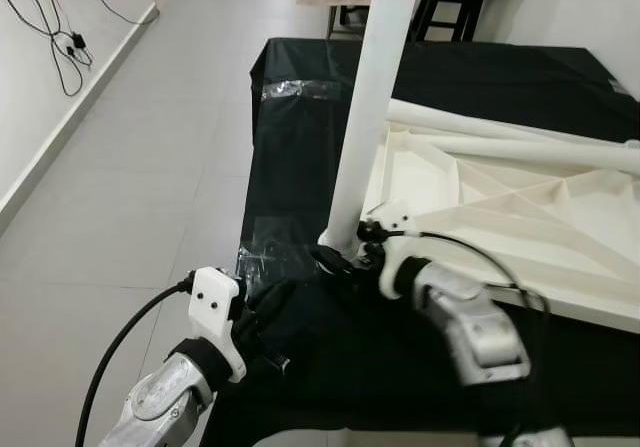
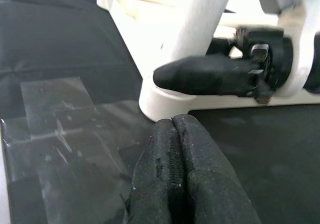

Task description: Building children table

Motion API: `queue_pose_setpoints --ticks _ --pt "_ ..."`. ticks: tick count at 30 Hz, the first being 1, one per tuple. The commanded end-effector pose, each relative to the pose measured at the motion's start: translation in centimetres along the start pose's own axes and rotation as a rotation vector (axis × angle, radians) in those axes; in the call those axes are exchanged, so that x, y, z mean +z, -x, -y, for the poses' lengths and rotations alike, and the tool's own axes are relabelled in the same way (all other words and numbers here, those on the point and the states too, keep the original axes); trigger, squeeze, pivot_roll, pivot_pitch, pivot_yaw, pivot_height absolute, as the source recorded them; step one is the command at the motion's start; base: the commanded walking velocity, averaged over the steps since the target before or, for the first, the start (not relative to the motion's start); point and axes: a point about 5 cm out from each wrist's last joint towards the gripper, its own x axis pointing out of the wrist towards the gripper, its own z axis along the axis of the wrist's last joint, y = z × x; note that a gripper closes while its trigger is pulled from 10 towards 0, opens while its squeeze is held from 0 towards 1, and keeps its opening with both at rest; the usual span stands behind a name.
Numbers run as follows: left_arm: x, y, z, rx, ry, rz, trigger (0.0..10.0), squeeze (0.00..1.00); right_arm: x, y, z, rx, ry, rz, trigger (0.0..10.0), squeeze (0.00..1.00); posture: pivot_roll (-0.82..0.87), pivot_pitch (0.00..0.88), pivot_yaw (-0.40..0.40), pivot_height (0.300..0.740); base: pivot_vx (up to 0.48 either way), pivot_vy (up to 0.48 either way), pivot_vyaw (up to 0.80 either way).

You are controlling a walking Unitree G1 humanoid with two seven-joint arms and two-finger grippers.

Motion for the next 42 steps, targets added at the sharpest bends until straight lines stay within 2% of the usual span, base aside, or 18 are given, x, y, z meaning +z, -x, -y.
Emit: queue_pose_setpoints --ticks 1,2,3,4,5,8,9,11,12,17,30,36,37,38,39,40,41,42 --pt "-0.4 0.0 0.2 -0.006 0.018 -0.01 10.0 0.0 0.6 -0.2 0.5 0.127 0.04 0.018 10.0 1.0 -0.03 0.142 -0.044 0.74 0.0 0.0 0.0" --pt "-0.5 0.0 0.2 -0.008 0.019 -0.01 10.0 0.0 1.4 -0.3 1.4 0.165 0.084 0.016 10.0 0.98 -0.02 0.139 -0.047 0.74 0.0 0.0 0.0" --pt "-0.5 -0.1 0.3 -0.01 0.02 -0.01 10.0 0.0 2.0 -0.3 2.2 0.185 0.1 0.01 10.0 0.35 -0.01 0.138 -0.048 0.74 0.0 0.0 0.0" --pt "-0.5 -0.1 0.3 -0.01 0.02 -0.01 10.0 0.0 2.0 -0.3 2.2 0.185 0.1 0.01 10.0 0.35 -0.01 0.138 -0.048 0.74 0.0 0.0 0.0" --pt "-0.6 -0.1 0.4 -0.007 0.02 -0.009 10.0 0.0 2.4 -0.4 2.9 0.202 0.08 0.014 10.0 0.0 -0.01 0.136 -0.052 0.74 0.0 0.0 0.0" --pt "-0.6 -0.1 0.5 -0.002 0.016 -0.006 10.0 0.0 2.4 -0.5 3.7 0.211 0.052 0.003 10.0 0.0 0.0 0.135 -0.058 0.74 0.0 0.0 0.0" --pt "-0.6 -0.1 0.6 0.001 0.015 -0.004 10.0 0.0 1.9 -0.5 3.9 0.22 0.031 -0.014 7.0 0.0 0.01 0.137 -0.063 0.74 0.0 0.0 0.0" --pt "-0.6 -0.1 0.7 0.002 0.014 -0.003 10.0 0.0 1.5 -0.5 4.1 0.235 0.02 -0.027 7.0 0.0 0.01 0.137 -0.063 0.74 0.0 0.0 0.0" --pt "-0.6 -0.1 0.7 0.004 0.013 -0.002 10.0 0.0 1.0 -0.4 3.8 0.284 -0.05 -0.011 0.0 0.0 0.01 0.142 -0.066 0.74 0.0 0.0 0.0" --pt "-0.4 -0.2 0.7 0.006 0.011 0.004 10.0 0.0 -1.8 0.0 4.6 0.206 -0.431 0.111 0.0 0.0 0.02 0.151 -0.066 0.74 0.0 0.0 0.0" --pt "-0.2 -0.1 0.4 0.009 0.006 0.006 10.0 0.0 -1.6 -0.3 5.4 0.191 -0.411 0.136 0.0 0.0 0.02 0.151 -0.065 0.74 0.0 0.0 0.0" --pt "-0.3 -0.1 0.4 0.01 0.005 0.005 10.0 0.0 -1.7 -0.2 5.4 0.147 -0.302 0.119 0.0 0.0 0.02 0.147 -0.065 0.74 0.0 0.0 0.0" --pt "-0.3 0.0 0.4 0.01 0.005 0.005 10.0 0.0 -1.7 -0.2 5.5 0.074 -0.193 0.082 0.0 0.0 0.03 0.151 -0.072 0.74 0.0 0.0 0.0" --pt "-0.3 0.1 0.4 0.012 0.004 0.004 10.0 0.0 -2.3 0.5 6.7 -0.256 -0.057 -0.012 0.0 0.0 0.03 0.162 -0.082 0.74 0.0 0.0 0.0" --pt "-0.3 0.1 0.4 0.012 0.004 0.004 10.0 0.0 -2.3 0.5 6.7 -0.256 -0.057 -0.012 0.0 0.0 0.03 0.162 -0.082 0.74 0.0 0.0 0.0" --pt "-0.2 0.3 0.3 0.014 0.003 0.003 10.0 0.0 -2.6 2.4 7.2 -0.604 0.07 -0.085 0.0 0.0 0.02 0.17 -0.082 0.74 0.0 0.0 0.0" --pt "-0.2 0.3 0.3 0.014 0.003 0.003 10.0 0.0 -2.6 2.4 7.2 -0.604 0.07 -0.085 0.0 0.0 0.02 0.17 -0.082 0.74 0.0 0.0 0.0" --pt "-0.1 0.5 0.1 0.015 0.0 0.003 10.0 0.0 -3.5 3.2 3.6 -0.67 0.208 -0.122 0.0 0.0 0.02 0.183 -0.064 0.74 0.0 0.0 0.0"
